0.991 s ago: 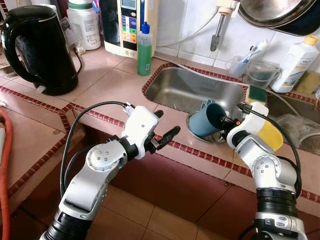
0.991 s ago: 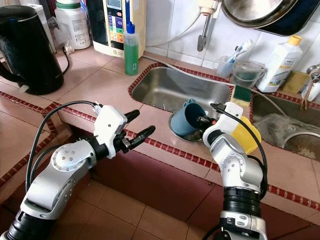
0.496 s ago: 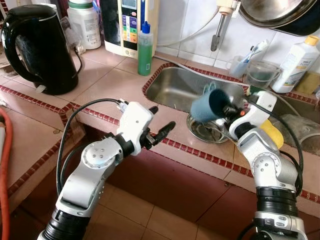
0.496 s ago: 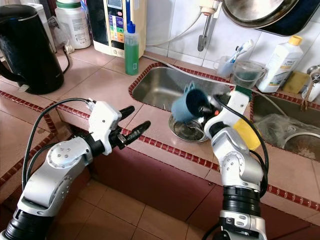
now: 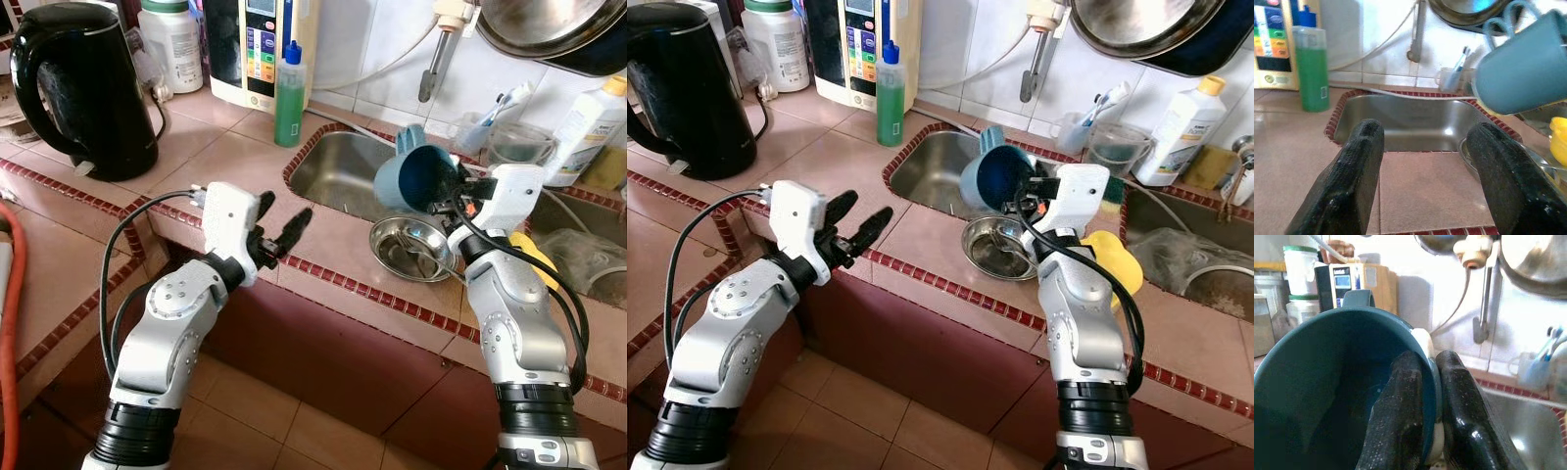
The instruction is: Kitchen organization
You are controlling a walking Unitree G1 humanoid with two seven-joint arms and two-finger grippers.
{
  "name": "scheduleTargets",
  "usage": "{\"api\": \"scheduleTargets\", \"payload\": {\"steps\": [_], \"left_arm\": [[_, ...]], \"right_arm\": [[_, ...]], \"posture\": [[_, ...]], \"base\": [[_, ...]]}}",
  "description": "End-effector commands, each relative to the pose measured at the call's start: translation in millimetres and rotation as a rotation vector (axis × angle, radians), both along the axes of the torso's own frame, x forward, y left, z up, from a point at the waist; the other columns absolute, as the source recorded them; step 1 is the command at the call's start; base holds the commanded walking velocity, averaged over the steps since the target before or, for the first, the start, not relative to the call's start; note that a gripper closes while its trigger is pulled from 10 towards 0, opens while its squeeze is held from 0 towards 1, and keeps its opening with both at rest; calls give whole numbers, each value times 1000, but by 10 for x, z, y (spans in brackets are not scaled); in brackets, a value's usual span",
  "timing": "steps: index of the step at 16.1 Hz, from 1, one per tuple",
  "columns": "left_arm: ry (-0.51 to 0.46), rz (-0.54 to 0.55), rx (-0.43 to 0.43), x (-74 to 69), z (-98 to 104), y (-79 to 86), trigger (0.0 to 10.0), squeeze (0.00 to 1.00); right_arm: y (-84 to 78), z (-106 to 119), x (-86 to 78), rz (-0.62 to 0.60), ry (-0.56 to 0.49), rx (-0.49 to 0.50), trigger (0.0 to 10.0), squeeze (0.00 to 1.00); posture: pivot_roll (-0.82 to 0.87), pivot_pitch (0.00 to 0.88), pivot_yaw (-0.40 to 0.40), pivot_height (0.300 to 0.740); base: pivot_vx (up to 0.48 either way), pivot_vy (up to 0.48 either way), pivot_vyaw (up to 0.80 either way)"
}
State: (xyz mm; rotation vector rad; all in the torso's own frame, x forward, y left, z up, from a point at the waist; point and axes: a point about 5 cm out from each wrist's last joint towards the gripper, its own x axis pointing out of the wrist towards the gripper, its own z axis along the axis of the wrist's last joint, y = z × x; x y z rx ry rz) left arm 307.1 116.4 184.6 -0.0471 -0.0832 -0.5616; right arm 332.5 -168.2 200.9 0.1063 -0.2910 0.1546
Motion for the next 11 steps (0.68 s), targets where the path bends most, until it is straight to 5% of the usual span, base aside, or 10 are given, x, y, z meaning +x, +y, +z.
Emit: {"api": "scheduleTargets", "payload": {"steps": [1,4,7,11], "left_arm": [[-5,28,-20,43,14,29,10000,0],[6,86,-36,107,-33,164,10000,0],[15,78,-36,125,-58,184,10000,0],[13,63,-44,124,-74,156,10000,0]], "right_arm": [[-57,12,1,-30,-21,-18,10000,0],[-130,-52,-18,-90,-27,-40,10000,0],[-163,-234,-25,-145,27,-46,10000,0],[-119,-215,-29,-137,11,-48,10000,0]], "posture": [[-4,0,-102,740],[-8,0,-100,740],[-14,0,-97,740],[-14,0,-94,740]], "base": [[0,0,0],[0,0,0],[0,0,0],[0,0,0]]}}
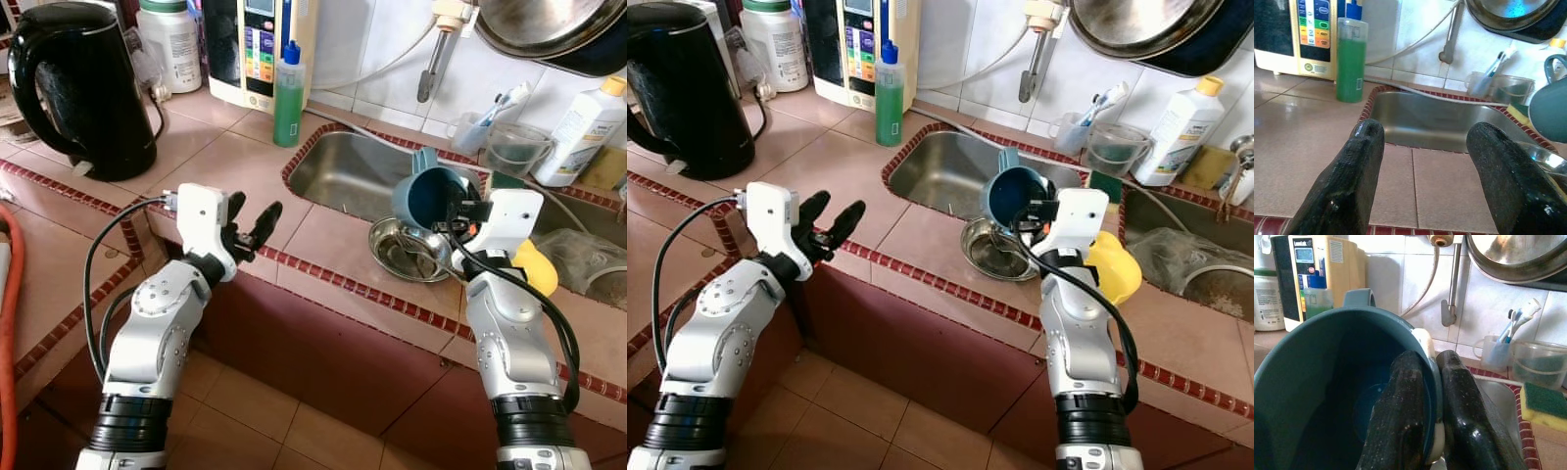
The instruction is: Kitchen organization
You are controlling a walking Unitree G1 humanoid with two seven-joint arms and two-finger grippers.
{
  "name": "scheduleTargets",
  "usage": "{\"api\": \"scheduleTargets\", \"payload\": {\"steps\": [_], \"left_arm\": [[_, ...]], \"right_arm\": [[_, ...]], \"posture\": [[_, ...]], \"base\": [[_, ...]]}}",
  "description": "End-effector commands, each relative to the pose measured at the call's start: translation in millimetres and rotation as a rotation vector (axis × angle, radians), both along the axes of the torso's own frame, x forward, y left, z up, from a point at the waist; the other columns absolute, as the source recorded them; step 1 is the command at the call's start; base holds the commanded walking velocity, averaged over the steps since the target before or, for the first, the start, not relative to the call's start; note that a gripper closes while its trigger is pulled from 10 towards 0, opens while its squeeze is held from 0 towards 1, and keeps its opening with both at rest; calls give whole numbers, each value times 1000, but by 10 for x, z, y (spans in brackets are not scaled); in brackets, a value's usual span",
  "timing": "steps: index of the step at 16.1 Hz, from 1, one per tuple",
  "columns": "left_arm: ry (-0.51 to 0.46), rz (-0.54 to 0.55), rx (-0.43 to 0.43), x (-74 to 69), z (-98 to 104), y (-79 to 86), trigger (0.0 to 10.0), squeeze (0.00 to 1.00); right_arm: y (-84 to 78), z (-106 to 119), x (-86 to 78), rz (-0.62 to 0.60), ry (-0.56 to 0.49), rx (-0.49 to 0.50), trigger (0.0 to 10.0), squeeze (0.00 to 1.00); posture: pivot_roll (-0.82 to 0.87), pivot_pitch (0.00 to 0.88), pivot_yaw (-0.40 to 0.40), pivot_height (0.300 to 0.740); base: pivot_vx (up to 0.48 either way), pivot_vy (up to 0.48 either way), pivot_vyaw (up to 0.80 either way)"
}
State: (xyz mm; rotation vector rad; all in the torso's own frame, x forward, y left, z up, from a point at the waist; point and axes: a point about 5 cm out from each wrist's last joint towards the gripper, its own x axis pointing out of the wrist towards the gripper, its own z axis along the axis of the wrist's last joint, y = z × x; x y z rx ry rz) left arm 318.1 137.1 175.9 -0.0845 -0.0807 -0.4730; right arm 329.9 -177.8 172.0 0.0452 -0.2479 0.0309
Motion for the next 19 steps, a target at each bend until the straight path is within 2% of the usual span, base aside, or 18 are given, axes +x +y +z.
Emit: {"api": "scheduleTargets", "payload": {"steps": [1,10,19], "left_arm": [[-5,-37,-6,2,6,-70,10000,0],[-7,-39,-13,-3,7,-67,10000,0],[-10,-42,-14,16,27,-58,10000,0]], "right_arm": [[-21,79,1,-8,-37,-10,10000,0],[-52,97,56,-33,-40,-26,10000,0],[-83,127,78,-48,-55,-21,10000,0]], "posture": [[-14,0,-93,740],[-4,0,-95,740],[-5,0,-88,740]], "base": [[0,0,0],[0,0,0],[293,0,0]]}}
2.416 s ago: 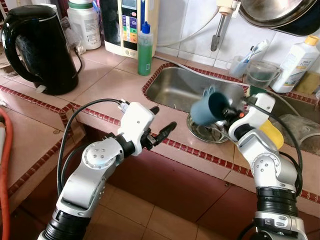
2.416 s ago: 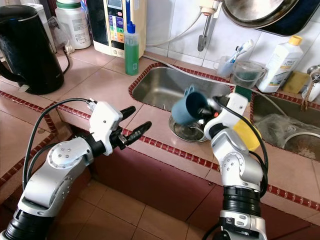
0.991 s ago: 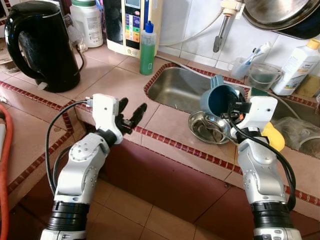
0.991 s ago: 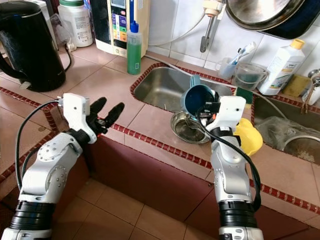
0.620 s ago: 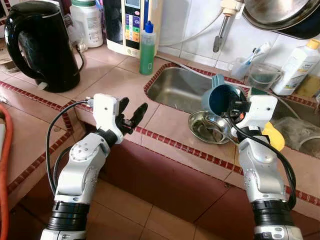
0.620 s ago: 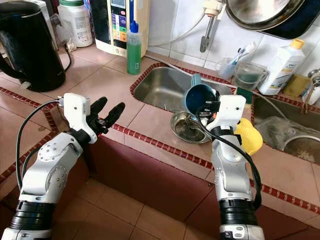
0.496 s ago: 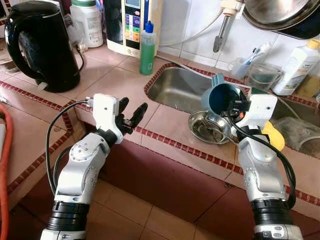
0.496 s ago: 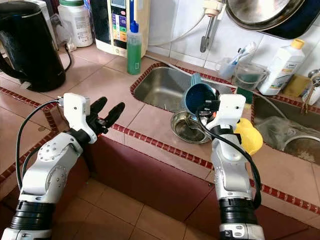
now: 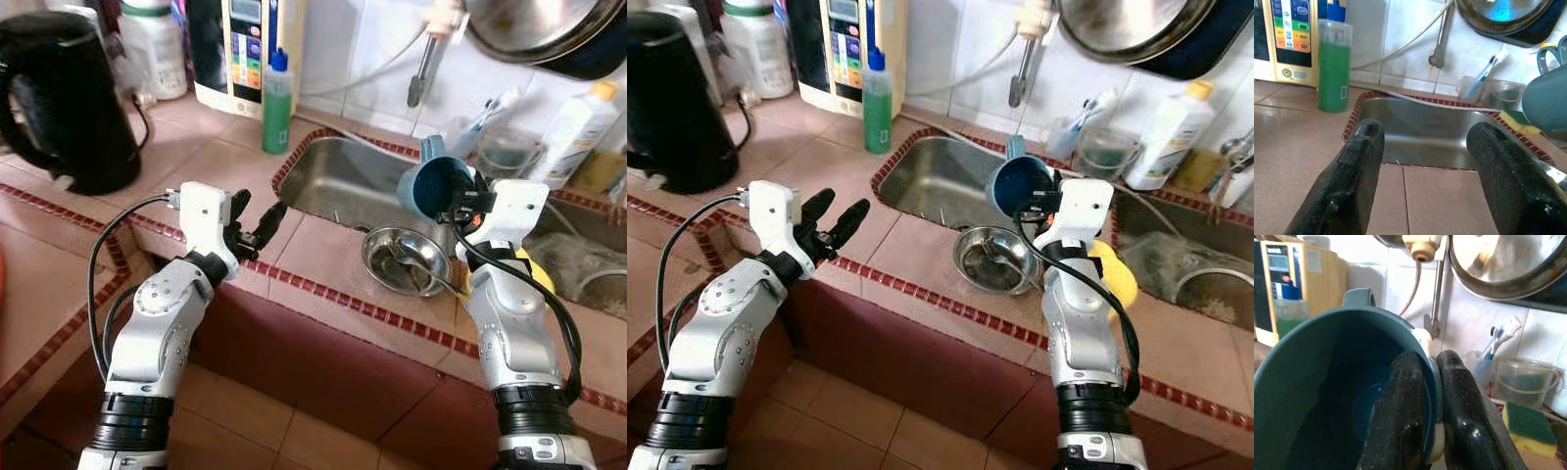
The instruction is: Kitchen organization
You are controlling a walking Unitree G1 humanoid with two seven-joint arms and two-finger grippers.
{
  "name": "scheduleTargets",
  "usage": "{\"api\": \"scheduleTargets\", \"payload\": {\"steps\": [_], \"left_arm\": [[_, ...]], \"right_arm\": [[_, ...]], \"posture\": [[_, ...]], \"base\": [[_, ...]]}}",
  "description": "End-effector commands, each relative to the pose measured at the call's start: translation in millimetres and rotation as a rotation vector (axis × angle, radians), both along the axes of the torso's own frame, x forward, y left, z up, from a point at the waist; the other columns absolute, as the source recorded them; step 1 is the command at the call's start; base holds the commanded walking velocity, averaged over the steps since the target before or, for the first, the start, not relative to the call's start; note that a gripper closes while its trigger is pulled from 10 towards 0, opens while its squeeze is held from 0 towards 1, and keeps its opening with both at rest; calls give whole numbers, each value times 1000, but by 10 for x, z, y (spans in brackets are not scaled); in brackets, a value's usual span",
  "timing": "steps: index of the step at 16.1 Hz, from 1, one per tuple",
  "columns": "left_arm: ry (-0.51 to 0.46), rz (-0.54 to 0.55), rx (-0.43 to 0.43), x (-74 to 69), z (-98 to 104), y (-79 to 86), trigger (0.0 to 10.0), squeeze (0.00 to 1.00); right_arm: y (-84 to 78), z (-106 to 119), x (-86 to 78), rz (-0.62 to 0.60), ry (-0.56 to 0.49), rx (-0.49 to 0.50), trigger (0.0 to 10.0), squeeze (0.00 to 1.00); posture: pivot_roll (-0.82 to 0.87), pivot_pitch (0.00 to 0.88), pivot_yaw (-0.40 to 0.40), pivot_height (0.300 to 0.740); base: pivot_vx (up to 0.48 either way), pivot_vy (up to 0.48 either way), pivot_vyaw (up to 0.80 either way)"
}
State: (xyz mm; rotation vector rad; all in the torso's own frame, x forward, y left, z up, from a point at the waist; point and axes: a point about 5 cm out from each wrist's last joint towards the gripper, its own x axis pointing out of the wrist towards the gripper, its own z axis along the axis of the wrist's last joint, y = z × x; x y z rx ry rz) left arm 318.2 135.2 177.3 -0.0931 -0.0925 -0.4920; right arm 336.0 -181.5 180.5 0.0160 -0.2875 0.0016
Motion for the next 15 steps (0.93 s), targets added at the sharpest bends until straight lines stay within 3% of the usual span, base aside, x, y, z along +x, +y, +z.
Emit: {"api": "scheduleTargets", "payload": {"steps": [1,15], "left_arm": [[1,-25,-2,17,14,-40,10000,0],[4,-31,-3,18,4,-66,10000,0]], "right_arm": [[-47,39,13,-16,-16,4,10000,0],[-72,44,21,-20,-17,3,10000,0]], "posture": [[-7,0,-87,740],[-8,0,-94,740]], "base": [[322,0,0],[324,0,0]]}}
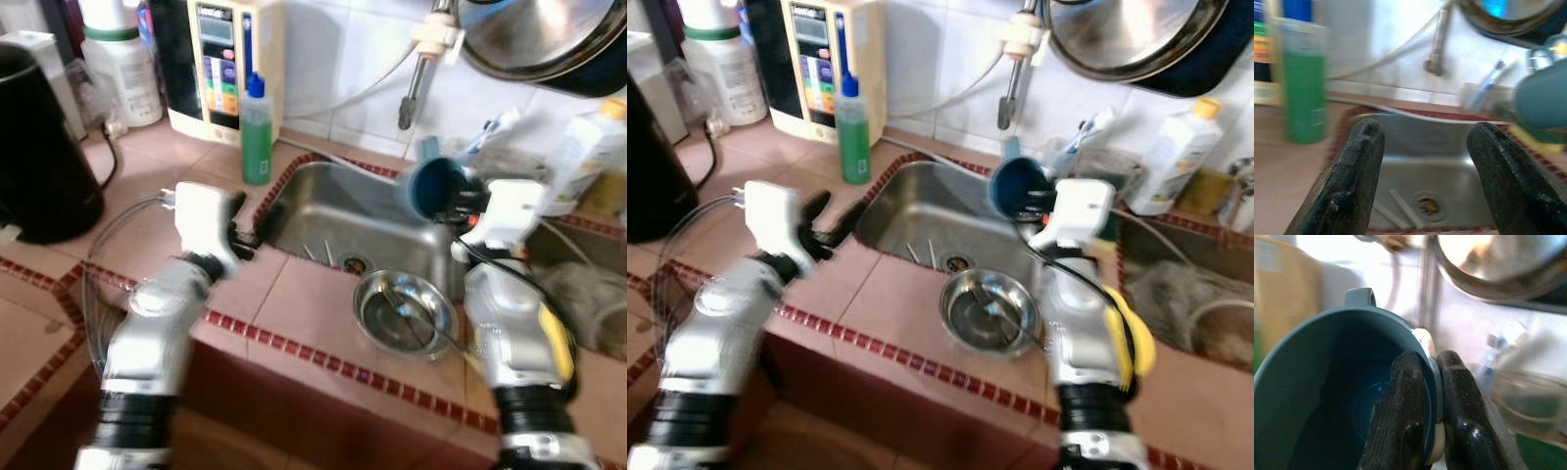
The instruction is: Kitchen organization
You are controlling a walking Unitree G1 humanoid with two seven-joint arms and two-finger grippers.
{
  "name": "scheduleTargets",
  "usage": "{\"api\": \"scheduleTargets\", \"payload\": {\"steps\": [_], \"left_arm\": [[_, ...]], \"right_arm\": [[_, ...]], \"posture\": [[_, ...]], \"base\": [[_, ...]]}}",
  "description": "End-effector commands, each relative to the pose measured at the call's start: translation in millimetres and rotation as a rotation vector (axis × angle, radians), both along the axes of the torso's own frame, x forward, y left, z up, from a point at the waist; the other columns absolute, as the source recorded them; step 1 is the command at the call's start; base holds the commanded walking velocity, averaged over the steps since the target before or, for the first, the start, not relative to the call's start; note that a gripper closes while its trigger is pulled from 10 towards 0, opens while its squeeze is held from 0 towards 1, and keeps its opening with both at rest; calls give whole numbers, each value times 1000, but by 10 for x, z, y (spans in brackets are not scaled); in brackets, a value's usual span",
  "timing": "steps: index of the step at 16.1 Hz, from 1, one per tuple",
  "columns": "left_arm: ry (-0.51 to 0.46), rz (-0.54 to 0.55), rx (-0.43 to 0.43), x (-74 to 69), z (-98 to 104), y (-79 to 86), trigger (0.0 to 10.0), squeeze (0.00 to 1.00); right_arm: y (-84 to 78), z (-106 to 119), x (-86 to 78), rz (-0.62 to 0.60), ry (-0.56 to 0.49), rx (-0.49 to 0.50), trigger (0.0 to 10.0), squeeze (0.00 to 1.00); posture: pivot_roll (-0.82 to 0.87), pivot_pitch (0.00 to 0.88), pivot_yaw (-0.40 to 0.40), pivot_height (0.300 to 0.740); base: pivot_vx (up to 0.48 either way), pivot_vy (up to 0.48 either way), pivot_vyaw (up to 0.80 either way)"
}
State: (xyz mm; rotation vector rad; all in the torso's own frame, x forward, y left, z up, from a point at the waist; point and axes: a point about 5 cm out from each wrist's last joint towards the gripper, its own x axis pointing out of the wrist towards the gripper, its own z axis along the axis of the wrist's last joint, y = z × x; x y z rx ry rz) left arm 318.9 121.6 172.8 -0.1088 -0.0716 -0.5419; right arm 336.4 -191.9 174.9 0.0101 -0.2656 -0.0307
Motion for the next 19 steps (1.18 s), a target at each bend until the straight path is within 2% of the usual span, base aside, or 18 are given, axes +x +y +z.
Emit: {"api": "scheduleTargets", "payload": {"steps": [1,5,7,11,14,15,19], "left_arm": [[-18,21,5,10,50,70,10000,0],[-17,16,4,4,48,57,10000,0],[18,3,25,-9,7,18,10000,0],[69,-119,111,-108,5,-199,10000,0],[65,-223,158,-241,8,-357,10000,0],[64,-262,161,-302,0,-423,10000,0],[106,-327,171,-438,-20,-571,10000,0]], "right_arm": [[35,99,19,14,-39,3,10000,0],[26,97,20,15,-36,5,10000,0],[8,85,27,14,-19,14,10000,0],[-196,-20,134,-77,152,55,10000,0],[-304,-26,162,-66,191,57,10000,0],[-391,-57,185,-67,236,84,10000,0],[-553,-98,213,-60,310,148,10000,0]], "posture": [[-8,0,-96,740],[-10,0,-98,740],[-12,0,-98,740],[-20,0,-94,740],[-24,0,-93,740],[-28,0,-93,740],[-39,0,-88,740]], "base": [[322,0,0],[312,0,0],[0,0,0],[0,0,0],[0,0,0],[0,0,0],[0,0,0]]}}
